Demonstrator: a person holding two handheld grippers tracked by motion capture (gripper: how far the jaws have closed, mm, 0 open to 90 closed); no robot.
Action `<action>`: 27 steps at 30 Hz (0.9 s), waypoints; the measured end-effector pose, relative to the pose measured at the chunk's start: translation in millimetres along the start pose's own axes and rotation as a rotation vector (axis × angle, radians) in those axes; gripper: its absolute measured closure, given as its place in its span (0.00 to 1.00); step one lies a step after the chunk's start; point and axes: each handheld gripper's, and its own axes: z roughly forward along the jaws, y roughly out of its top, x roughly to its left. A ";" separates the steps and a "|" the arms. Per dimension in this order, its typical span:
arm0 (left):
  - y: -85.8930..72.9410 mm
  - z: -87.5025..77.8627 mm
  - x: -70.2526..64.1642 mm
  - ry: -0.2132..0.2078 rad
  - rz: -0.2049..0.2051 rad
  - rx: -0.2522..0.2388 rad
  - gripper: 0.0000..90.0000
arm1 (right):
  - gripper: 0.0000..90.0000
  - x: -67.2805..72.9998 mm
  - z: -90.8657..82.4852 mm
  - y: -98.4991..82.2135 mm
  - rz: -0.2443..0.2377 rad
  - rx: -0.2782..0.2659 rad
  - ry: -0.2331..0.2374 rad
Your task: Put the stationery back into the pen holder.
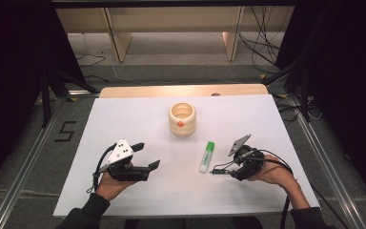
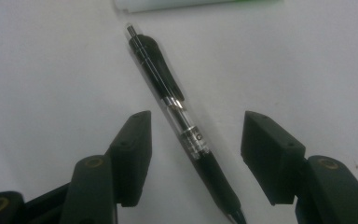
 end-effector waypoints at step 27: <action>-0.1 0.8 -0.6 -0.004 0.004 0.006 0.18 | 0.68 -3.9 16.6 3.2 -0.097 0.090 0.019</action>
